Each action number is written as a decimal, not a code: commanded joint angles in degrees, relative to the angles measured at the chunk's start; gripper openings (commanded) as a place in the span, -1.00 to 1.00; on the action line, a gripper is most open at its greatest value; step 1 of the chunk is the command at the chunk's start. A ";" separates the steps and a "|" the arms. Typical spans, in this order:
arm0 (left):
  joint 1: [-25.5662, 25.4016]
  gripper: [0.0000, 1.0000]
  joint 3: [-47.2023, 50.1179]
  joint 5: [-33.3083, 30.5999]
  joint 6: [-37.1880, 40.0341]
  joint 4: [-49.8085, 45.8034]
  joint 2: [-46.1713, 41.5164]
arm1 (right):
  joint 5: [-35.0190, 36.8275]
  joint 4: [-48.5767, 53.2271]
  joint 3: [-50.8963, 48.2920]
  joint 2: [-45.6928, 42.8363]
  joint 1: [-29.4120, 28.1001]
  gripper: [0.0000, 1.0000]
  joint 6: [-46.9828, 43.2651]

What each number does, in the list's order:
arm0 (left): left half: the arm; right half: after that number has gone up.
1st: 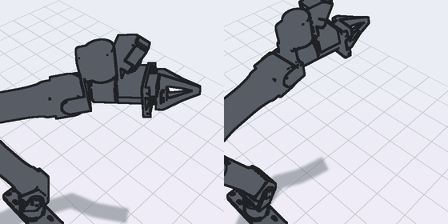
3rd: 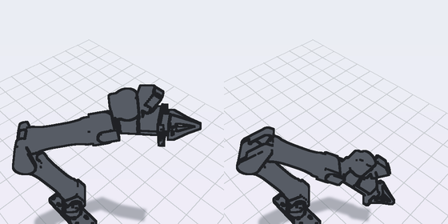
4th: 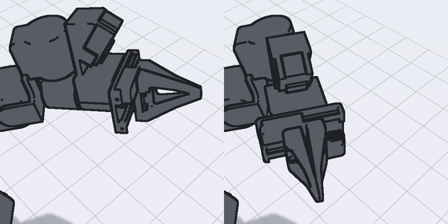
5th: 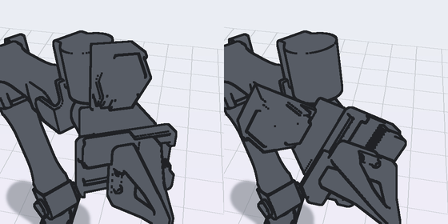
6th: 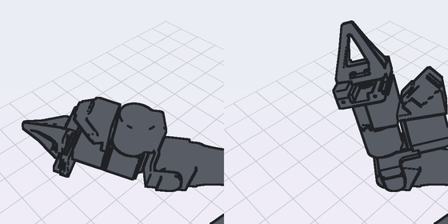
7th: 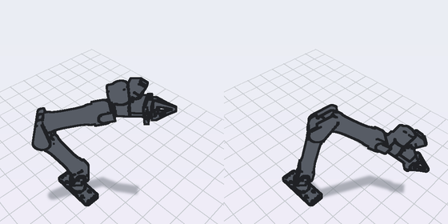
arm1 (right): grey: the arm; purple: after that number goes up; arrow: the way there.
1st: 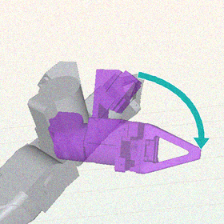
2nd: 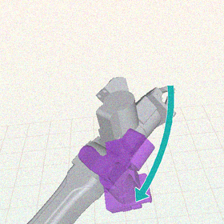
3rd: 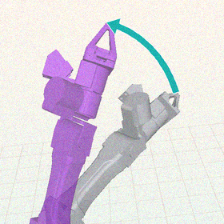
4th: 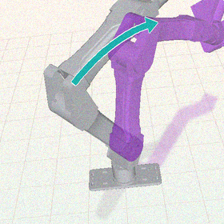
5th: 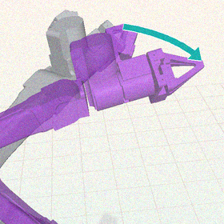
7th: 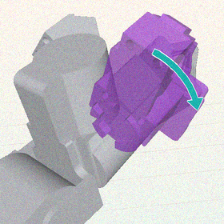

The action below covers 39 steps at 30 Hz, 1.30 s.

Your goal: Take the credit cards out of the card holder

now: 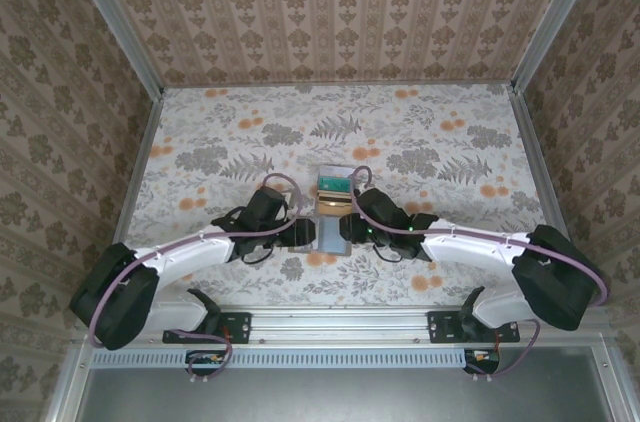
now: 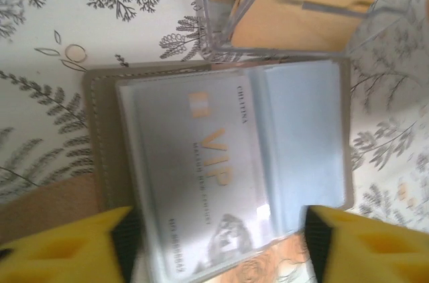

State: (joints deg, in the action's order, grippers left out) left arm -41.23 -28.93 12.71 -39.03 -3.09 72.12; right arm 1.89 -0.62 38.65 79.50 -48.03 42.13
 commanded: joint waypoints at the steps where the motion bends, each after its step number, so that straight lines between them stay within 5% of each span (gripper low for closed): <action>1: 1.35 -0.09 1.52 0.91 0.83 1.40 -0.31 | -5.39 -5.66 2.45 4.19 -0.73 -0.41 4.50; 6: 2.72 -0.53 2.33 1.83 0.90 3.17 2.83 | -8.41 -9.44 4.22 10.18 -1.28 -0.45 8.95; 39: 1.93 -0.65 3.70 2.50 -1.57 5.69 6.06 | -11.73 -13.78 6.79 22.01 -1.56 -0.60 16.67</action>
State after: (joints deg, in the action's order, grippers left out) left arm -38.61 -25.96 14.37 -39.55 3.27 77.54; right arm -8.67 -14.17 44.34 100.05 -49.30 57.78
